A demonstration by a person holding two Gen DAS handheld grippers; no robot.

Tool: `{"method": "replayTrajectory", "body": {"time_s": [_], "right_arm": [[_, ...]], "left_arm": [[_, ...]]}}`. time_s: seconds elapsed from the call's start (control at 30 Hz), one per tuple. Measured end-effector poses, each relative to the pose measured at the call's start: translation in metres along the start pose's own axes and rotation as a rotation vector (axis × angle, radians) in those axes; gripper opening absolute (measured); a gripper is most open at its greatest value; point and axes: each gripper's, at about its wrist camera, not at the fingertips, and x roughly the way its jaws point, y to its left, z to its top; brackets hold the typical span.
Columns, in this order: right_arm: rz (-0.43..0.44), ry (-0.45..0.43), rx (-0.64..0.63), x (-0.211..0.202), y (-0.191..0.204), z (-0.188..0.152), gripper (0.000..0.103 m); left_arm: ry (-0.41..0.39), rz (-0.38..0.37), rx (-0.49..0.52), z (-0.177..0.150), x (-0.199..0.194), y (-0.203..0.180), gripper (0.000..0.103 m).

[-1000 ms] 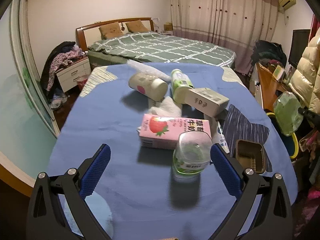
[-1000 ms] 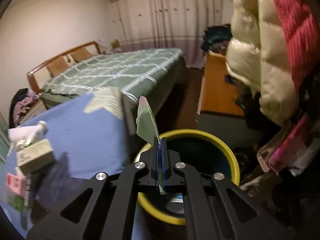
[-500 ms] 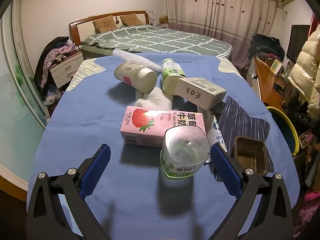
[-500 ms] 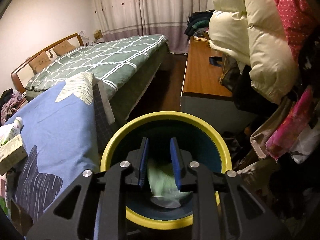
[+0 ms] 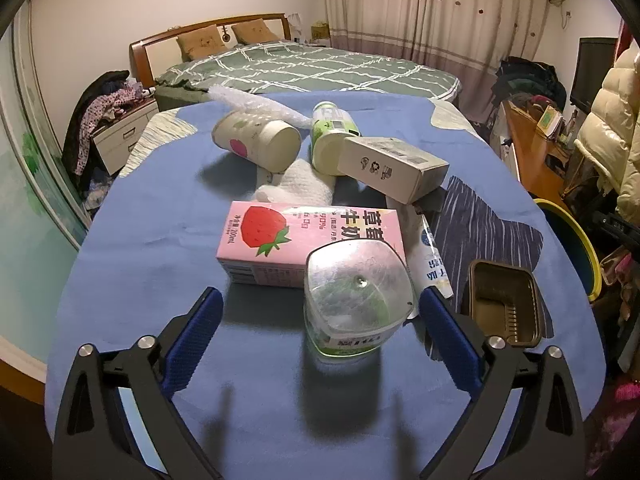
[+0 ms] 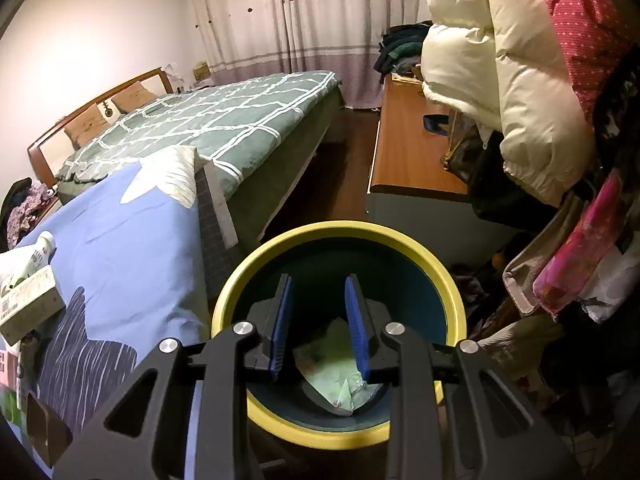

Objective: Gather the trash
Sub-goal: 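Grasp the clear plastic container with the left gripper, then carry the clear container into the yellow bin and release it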

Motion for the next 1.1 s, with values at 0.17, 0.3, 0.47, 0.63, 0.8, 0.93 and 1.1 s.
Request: {"method": "replayTrajectory", "body": {"time_s": [0.17,0.3,0.47,0.63,0.8,0.93,1.1], "right_arm": [[0.001,0.009,0.009,0.003,-0.003,-0.001,0.027],[0.001,0.015,0.012,0.004,-0.006,-0.002,0.027],[0.002,0.015,0.016,0.003,-0.01,-0.006,0.028],[0.005,0.013,0.024,0.0,-0.015,-0.008,0.028],[0.011,0.014,0.033,-0.005,-0.024,-0.01,0.028],[0.017,0.01,0.04,-0.01,-0.033,-0.011,0.028],[0.02,0.0,0.051,-0.016,-0.044,-0.012,0.028]], "left_arm": [[0.011,-0.01,-0.008,0.0,0.009,0.0,0.079],[0.018,-0.052,0.001,0.001,0.011,-0.003,0.057],[0.005,-0.061,0.035,0.003,-0.003,-0.011,0.051],[-0.053,-0.07,0.055,0.013,-0.031,-0.018,0.051],[-0.099,-0.13,0.104,0.036,-0.051,-0.047,0.051],[-0.113,-0.193,0.167,0.053,-0.05,-0.086,0.051],[-0.087,-0.304,0.258,0.075,-0.033,-0.159,0.051]]}}
